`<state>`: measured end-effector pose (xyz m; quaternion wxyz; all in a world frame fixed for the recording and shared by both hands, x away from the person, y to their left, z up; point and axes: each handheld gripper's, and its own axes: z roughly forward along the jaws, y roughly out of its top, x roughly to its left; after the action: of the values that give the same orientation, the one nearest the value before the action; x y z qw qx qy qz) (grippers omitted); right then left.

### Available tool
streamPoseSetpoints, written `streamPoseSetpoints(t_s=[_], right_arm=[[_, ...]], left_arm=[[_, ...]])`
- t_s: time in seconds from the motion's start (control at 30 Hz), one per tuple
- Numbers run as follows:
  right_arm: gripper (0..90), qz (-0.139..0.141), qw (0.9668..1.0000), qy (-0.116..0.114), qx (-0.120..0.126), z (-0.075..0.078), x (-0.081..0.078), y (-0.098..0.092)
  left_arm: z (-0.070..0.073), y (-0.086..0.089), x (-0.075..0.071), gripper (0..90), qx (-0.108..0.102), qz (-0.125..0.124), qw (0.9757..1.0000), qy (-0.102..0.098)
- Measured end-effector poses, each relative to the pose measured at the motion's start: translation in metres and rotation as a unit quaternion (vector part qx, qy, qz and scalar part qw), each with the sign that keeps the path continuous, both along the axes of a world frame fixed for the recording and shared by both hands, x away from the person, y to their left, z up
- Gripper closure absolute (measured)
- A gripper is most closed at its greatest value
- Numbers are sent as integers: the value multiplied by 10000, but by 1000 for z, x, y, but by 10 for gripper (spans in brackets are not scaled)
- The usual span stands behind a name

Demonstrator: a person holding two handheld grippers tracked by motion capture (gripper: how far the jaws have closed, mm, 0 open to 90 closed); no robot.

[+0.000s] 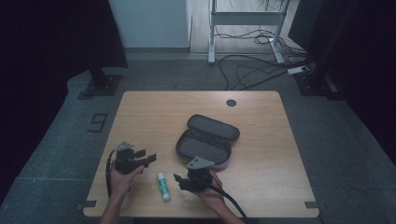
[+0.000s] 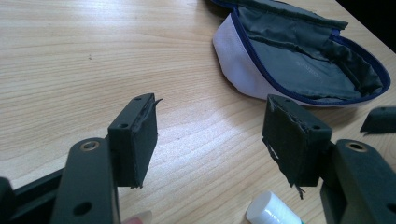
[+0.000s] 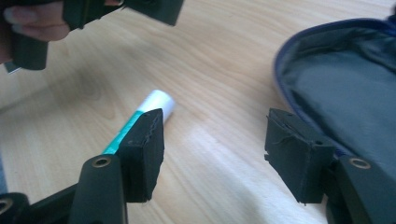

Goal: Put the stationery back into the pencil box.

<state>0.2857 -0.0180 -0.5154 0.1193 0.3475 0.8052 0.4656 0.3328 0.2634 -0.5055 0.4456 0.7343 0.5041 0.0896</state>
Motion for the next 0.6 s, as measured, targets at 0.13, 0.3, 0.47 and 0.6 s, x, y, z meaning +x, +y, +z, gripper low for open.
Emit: streamPoseSetpoints(t_s=[0.13, 0.3, 0.47, 0.6], right_arm=[[368, 128, 9999, 22, -37, -3, -4, 10], [369, 274, 9996, 70, -85, -7, -10, 24], [382, 359, 9992, 90, -135, -13, -12, 36], [388, 406, 9990, 107, -167, -16, -14, 41]], left_arm=[[0, 2, -1, 357, -3, 18, 10000, -6], [1, 2, -2, 357, -17, -1, 10000, -18], [0, 1, -1, 357, 24, -22, 10000, 3], [-1, 2, -1, 357, 34, 11, 10000, 9]])
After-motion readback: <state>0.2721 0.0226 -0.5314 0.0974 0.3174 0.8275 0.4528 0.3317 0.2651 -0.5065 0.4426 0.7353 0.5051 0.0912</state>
